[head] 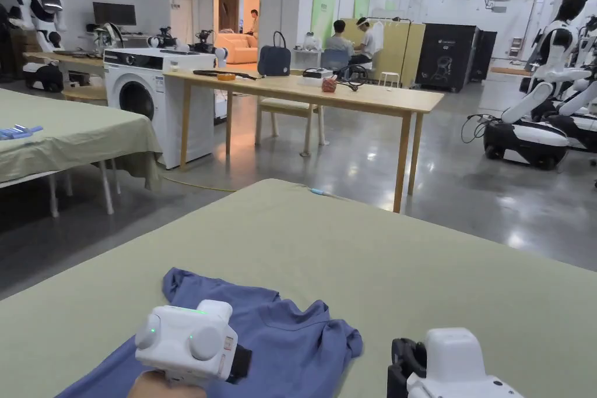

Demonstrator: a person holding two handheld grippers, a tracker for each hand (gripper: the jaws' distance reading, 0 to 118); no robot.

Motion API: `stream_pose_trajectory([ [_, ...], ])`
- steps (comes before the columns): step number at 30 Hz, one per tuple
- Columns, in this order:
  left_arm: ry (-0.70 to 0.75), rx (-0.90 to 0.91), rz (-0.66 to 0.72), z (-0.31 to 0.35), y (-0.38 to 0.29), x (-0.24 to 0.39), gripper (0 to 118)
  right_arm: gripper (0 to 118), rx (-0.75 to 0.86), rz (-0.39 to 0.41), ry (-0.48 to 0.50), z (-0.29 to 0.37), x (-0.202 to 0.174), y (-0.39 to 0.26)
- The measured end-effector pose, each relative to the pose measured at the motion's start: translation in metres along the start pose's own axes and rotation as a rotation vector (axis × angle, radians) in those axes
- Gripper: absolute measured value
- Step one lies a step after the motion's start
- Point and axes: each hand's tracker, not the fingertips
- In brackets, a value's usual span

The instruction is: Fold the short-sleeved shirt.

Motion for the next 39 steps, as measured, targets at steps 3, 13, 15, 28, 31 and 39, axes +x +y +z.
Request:
stream_pose_trajectory([
  [3,-0.014,0.034,-0.085,-0.007,0.008,0.032,115,7,-0.034,0.013,-0.008,-0.015,0.003,-0.008],
  [13,-0.027,-0.159,-0.075,-0.126,0.012,0.066,100,7,-0.117,-0.004,-0.054,-0.026,0.03,-0.037],
  [15,-0.084,-0.083,-0.044,-0.118,0.023,0.063,59,7,-0.112,-0.012,-0.067,-0.016,0.039,-0.039],
  [28,-0.352,0.218,-0.198,0.045,0.009,0.239,0,7,-0.037,-0.187,-0.287,0.11,0.14,-0.057],
  [31,-0.509,0.241,-0.251,0.07,0.017,0.317,0,7,-0.016,-0.225,-0.366,0.151,0.171,-0.066],
  [39,-0.794,0.189,-0.439,0.118,-0.039,0.52,0,7,-0.011,-0.285,-0.547,0.239,0.247,-0.102],
])
